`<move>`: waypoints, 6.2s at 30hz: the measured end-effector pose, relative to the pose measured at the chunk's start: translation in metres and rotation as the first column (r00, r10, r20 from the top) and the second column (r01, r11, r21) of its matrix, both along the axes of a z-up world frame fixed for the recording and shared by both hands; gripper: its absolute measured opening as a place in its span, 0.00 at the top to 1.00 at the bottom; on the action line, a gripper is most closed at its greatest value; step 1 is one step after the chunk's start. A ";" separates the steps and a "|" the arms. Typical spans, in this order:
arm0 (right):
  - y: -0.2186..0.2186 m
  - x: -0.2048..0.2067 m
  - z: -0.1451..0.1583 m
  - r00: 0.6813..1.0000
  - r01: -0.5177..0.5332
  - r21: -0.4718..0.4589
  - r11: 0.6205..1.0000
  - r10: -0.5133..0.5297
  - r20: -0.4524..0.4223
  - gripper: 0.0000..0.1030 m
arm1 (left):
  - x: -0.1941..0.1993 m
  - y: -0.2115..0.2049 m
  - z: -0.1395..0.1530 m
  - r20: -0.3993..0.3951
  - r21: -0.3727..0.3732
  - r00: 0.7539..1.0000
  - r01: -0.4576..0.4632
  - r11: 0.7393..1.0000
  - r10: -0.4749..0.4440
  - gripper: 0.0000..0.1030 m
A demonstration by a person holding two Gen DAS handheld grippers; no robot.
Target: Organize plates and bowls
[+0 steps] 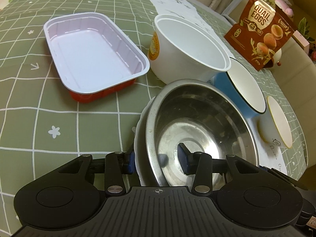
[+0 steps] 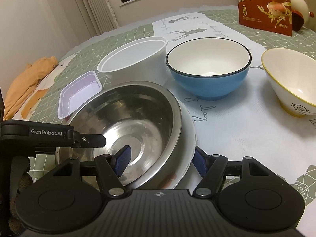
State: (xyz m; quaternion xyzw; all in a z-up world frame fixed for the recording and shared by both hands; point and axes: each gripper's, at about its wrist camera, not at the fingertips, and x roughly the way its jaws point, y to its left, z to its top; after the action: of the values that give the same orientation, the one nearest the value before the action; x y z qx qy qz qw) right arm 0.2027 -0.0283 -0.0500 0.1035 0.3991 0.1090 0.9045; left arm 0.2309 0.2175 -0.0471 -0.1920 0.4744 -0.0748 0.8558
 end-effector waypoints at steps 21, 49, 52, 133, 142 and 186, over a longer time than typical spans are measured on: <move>-0.006 0.000 0.000 1.000 -0.006 0.025 1.000 0.006 0.001 0.33 | -0.001 0.002 0.004 -0.002 0.022 1.000 -0.027 0.999 0.027 0.65; -0.170 -0.073 0.098 0.870 0.331 -0.155 0.931 -0.237 0.433 0.17 | -0.061 -0.142 0.100 0.559 -0.141 0.829 0.107 0.984 -0.011 0.68; -0.193 -0.051 0.120 0.867 0.306 -0.209 0.929 -0.181 0.463 0.17 | -0.063 -0.162 0.096 0.571 -0.147 0.821 0.125 0.981 -0.019 0.80; -0.180 0.058 0.002 0.983 -0.129 0.159 0.979 0.148 -0.113 0.46 | -0.022 -0.232 0.010 0.097 0.195 0.989 -0.132 0.972 0.115 0.78; -0.166 0.054 0.001 0.978 -0.159 0.164 0.974 0.178 -0.112 0.46 | -0.030 -0.224 0.011 0.096 0.202 0.985 -0.161 0.966 0.144 0.78; -0.183 0.044 0.012 0.992 -0.123 0.075 0.990 0.123 0.001 0.47 | -0.037 -0.192 0.025 0.123 0.095 0.967 -0.233 0.968 0.221 0.79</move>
State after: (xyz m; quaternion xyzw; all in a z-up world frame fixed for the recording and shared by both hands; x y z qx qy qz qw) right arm 0.2466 -0.2114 -0.0380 0.1126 0.4021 0.1792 0.8908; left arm 0.1940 0.0250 -0.0220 -0.1937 0.4041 0.0391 0.8931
